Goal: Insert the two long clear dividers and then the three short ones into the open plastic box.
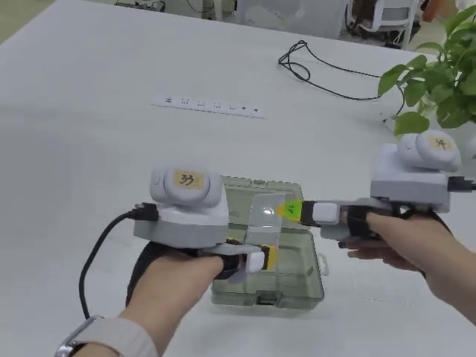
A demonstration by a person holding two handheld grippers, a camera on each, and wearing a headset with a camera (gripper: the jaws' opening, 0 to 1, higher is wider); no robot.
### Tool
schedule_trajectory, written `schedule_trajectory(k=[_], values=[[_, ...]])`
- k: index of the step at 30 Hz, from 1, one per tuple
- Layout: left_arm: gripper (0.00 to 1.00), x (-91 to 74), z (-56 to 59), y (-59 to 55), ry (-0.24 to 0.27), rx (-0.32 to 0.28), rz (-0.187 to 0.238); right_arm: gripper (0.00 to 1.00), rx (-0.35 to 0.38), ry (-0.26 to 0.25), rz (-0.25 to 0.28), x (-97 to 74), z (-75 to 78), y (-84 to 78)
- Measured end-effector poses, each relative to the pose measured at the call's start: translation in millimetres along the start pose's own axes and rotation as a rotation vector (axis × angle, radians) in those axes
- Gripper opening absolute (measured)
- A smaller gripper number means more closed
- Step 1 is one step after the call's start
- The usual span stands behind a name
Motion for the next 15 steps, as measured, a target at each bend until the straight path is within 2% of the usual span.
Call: schedule_trajectory(k=[9, 15], values=[[0.30, -0.2, -2.3, 2.9, -0.005, -0.016, 0.007, 0.05, 0.013, -0.009, -0.069, 12.6, -0.7, -7.2], [0.30, 1.0, -3.0, 4.5, -0.008, -0.021, 0.009, 0.04, 0.016, -0.009, -0.073, 15.7, -1.2, -7.7]])
Point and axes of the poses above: the centre of the closed fingertips' face, and the gripper's own axes: x roughly forward along the fingers, z roughly to its right, y roughly out of its top, the point moved 1 cm from there along -x, roughly backward along the fingers, and after that the axes turned 5 degrees about x, right-handed, at the moved point
